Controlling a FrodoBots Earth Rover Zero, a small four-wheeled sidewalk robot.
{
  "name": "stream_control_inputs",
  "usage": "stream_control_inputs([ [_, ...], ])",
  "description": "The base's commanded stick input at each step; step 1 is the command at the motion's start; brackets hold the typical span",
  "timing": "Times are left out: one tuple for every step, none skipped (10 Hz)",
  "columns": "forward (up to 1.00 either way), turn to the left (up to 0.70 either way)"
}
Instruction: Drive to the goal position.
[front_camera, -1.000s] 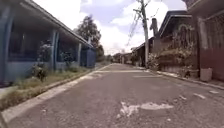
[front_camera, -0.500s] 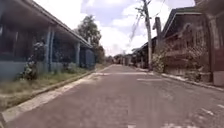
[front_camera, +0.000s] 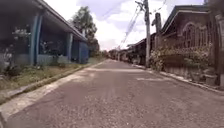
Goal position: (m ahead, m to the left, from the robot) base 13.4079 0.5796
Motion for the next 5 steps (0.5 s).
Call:
stream_control_inputs([
  [1.00,0.00],
  [1.00,0.00],
  [1.00,0.00],
  [1.00,0.00],
  [1.00,0.00],
])
